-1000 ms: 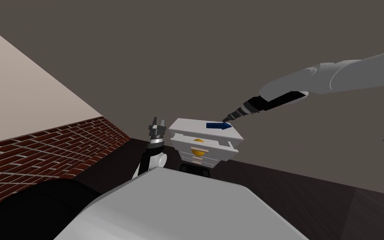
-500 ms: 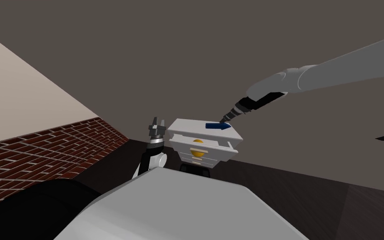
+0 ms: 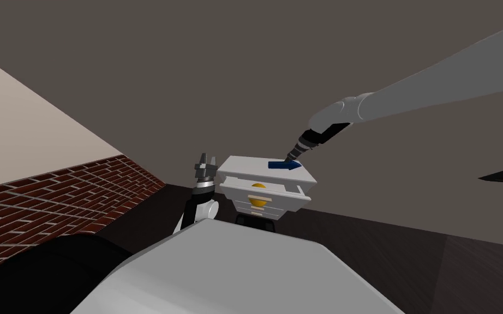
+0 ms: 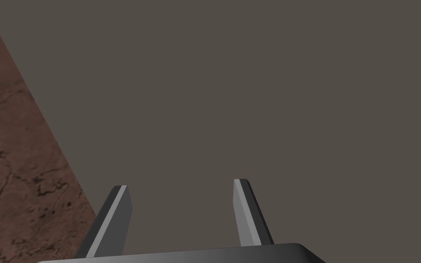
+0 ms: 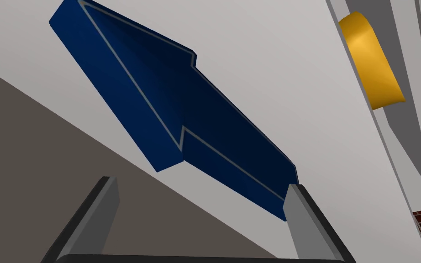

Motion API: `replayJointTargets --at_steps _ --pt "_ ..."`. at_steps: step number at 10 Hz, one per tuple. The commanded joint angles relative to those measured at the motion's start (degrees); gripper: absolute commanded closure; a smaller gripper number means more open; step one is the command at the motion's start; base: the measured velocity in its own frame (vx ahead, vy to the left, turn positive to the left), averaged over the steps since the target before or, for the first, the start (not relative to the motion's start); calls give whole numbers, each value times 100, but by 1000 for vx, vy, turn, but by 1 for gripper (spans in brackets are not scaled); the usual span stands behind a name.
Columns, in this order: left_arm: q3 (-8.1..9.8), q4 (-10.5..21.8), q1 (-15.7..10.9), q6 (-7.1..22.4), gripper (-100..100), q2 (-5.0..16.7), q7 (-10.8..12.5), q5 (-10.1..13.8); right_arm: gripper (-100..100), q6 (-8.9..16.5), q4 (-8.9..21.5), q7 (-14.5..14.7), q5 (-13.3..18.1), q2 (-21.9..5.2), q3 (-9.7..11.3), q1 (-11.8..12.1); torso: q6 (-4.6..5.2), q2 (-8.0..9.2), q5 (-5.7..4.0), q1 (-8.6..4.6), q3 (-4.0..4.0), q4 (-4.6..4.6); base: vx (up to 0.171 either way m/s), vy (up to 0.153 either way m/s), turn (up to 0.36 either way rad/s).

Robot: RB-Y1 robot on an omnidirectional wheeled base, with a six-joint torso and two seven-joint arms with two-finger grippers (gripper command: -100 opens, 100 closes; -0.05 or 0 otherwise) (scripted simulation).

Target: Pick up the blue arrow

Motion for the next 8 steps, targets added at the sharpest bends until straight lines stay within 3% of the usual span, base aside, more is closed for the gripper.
replayJointTargets --at_steps 1,4,5,6,7,8 --pt "0 0 0 0 0 0 0 0 -100 -89 68 -50 9 -286 -1 57 0 0 0 0 0 0 34 -2 -77" --pt "0 0 0 0 0 0 0 0 -100 -234 78 -110 18 -699 15 151 0 -8 -1 -1 -5 -2 40 -1 -98" --pt "0 0 0 0 0 0 0 0 -100 -219 128 -90 15 -623 6 141 2 -8 -1 -2 -5 -2 19 4 -23" --pt "0 0 0 0 0 0 0 0 0 -240 130 -92 16 -633 8 143 0 -2 -1 -3 -1 -1 0 0 0" --pt "0 0 0 0 0 0 0 0 -100 -71 83 -81 74 -594 -14 290 0 4 -2 -4 2 1 3 15 39" --pt "0 0 -1 0 0 0 0 0 -100 -4 64 -76 97 -578 -22 349 -1 6 -1 0 3 1 1 26 37"
